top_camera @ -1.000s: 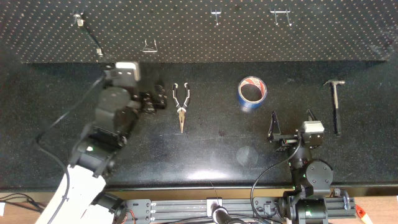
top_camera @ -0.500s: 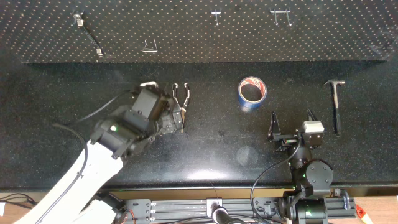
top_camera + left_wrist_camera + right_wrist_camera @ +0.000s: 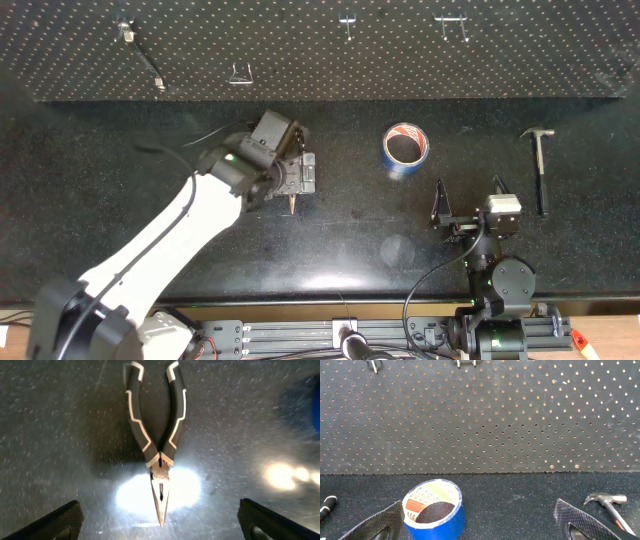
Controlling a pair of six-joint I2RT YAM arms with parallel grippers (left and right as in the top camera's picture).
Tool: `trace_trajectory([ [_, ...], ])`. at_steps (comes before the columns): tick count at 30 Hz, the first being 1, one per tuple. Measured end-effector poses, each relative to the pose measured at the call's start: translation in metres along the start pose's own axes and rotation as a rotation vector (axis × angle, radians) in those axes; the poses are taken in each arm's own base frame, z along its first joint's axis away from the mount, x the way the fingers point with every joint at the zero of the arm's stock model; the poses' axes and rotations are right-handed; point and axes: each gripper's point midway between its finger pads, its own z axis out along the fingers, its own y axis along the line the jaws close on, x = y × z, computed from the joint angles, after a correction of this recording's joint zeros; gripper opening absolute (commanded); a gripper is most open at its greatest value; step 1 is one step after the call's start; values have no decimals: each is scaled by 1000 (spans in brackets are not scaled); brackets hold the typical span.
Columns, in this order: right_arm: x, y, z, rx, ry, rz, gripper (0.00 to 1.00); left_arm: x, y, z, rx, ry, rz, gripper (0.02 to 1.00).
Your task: Place Tools Onto Pegboard
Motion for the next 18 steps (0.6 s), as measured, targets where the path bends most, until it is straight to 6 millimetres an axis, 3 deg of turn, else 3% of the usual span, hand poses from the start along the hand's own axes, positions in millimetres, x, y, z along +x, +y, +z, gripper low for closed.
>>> trace_trajectory([
  [9,0,0,0,0,0,0,976,-16,10,25,-22,-10,35,998],
  [14,0,0,0,0,0,0,976,-38,2,36,14,-83,39,996],
  [18,0,0,0,0,0,0,974,-36,3,49,2,-63,44,996],
])
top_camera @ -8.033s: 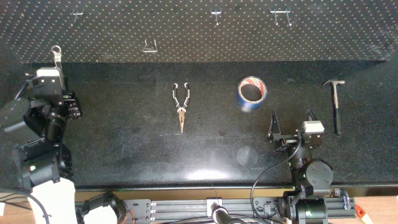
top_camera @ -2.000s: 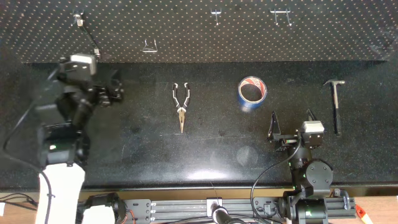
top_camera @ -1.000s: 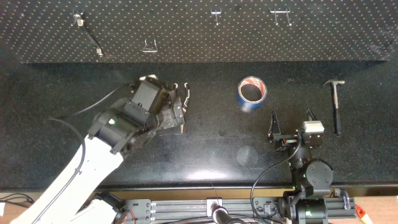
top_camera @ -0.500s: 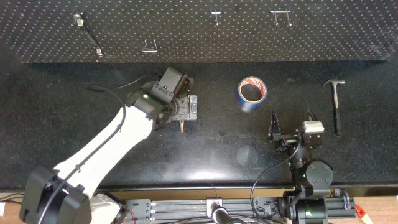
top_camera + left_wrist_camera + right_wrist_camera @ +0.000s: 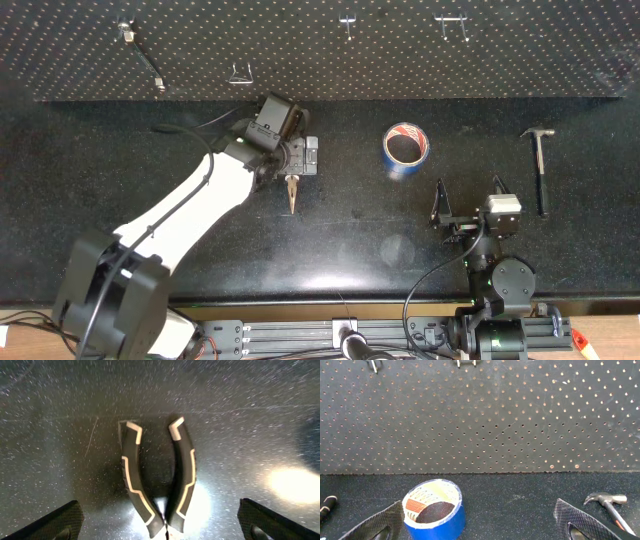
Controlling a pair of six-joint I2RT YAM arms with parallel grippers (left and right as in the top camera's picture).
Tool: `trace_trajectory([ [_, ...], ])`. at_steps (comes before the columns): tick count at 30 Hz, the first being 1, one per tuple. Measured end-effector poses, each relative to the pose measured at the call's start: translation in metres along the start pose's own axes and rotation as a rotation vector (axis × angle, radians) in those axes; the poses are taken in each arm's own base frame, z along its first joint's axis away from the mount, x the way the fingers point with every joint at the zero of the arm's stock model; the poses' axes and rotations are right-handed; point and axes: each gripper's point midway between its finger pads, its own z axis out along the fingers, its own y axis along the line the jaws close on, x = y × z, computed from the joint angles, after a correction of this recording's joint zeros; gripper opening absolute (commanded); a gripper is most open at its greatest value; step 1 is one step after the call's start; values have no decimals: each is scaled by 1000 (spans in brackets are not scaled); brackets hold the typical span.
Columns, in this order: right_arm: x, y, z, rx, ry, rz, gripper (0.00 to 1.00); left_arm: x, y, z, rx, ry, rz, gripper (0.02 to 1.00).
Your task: Place Tools Onto Pegboard
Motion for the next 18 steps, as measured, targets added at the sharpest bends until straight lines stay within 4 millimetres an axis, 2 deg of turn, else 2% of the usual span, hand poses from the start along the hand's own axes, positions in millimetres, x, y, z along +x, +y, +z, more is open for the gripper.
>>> trace_trajectory([
  [8,0,0,0,0,0,0,976,12,5,20,-31,59,-17,996],
  [15,0,0,0,0,0,0,976,7,3,22,-23,37,-22,996],
  [18,0,0,0,0,0,0,976,14,7,21,-33,71,-25,996],
])
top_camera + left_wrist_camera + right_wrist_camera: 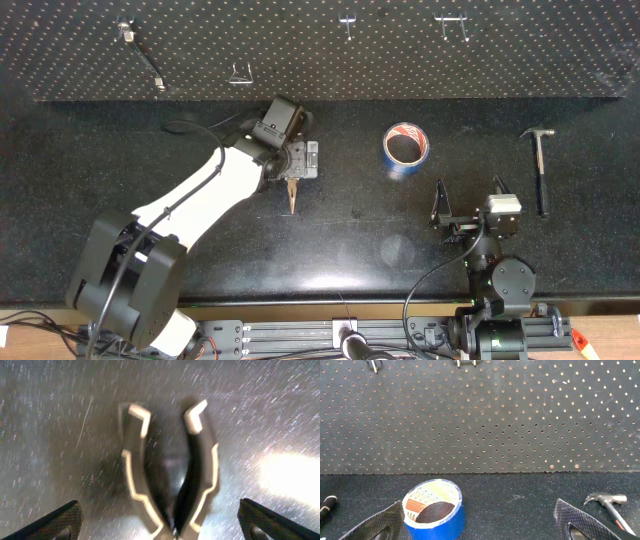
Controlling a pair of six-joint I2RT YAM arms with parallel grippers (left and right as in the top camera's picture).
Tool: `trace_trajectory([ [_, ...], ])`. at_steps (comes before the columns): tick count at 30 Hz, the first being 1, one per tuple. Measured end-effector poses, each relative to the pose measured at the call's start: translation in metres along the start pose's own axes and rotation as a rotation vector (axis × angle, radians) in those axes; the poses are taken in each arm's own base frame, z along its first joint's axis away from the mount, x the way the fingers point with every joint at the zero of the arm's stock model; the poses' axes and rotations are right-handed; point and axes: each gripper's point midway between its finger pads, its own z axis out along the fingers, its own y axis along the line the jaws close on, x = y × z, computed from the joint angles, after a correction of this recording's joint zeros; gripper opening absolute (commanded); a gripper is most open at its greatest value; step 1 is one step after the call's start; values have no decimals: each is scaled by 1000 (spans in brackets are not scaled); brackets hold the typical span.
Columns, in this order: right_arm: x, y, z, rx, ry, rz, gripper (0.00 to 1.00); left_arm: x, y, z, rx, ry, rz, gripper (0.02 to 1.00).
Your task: Place Tools Onto Pegboard
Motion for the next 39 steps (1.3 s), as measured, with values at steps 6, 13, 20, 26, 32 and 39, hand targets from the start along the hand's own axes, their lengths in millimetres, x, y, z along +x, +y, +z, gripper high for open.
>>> trace_trajectory([
  [6,0,0,0,0,0,0,976,-7,2,-16,-13,36,-15,1000],
  [13,0,0,0,0,0,0,976,-11,0,-12,-31,77,-14,996],
  [20,0,0,0,0,0,0,976,-7,2,-3,-45,100,-13,996],
  [26,0,0,0,0,0,0,976,-15,-3,3,-30,72,-15,998],
  [32,0,0,0,0,0,0,976,-14,0,11,-53,77,-56,998],
  [39,0,0,0,0,0,0,976,-17,2,12,-66,61,-85,996],
])
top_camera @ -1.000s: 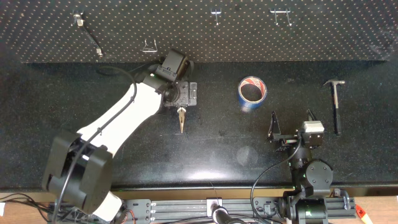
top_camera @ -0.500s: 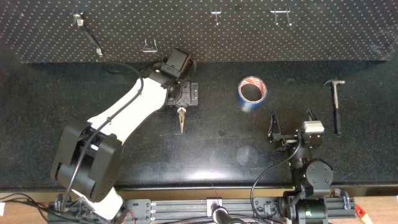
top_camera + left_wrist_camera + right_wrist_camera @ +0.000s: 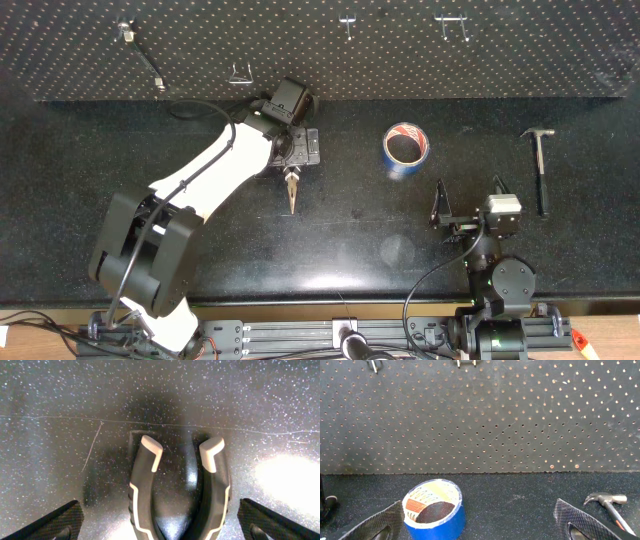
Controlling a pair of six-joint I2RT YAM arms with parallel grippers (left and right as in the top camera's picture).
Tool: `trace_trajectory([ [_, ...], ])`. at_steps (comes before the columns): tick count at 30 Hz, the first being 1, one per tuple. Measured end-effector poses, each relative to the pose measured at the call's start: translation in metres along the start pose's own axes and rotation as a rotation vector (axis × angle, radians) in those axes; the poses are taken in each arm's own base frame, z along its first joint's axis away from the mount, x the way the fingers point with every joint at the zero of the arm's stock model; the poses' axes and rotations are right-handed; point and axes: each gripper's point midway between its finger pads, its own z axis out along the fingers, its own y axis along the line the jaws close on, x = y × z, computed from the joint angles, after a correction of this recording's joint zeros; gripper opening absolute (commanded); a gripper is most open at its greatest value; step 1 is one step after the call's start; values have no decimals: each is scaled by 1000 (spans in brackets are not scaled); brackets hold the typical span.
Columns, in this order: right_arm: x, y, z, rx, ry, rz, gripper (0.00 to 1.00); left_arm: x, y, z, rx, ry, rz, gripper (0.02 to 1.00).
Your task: Place Tools Onto Pegboard
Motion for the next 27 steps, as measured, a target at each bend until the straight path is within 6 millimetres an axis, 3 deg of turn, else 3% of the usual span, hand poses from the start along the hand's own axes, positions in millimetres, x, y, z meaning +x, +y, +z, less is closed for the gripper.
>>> trace_trajectory([
  [11,0,0,0,0,0,0,976,4,-12,1,2,-14,31,996],
  [27,0,0,0,0,0,0,976,2,-13,1,7,-21,33,998],
])
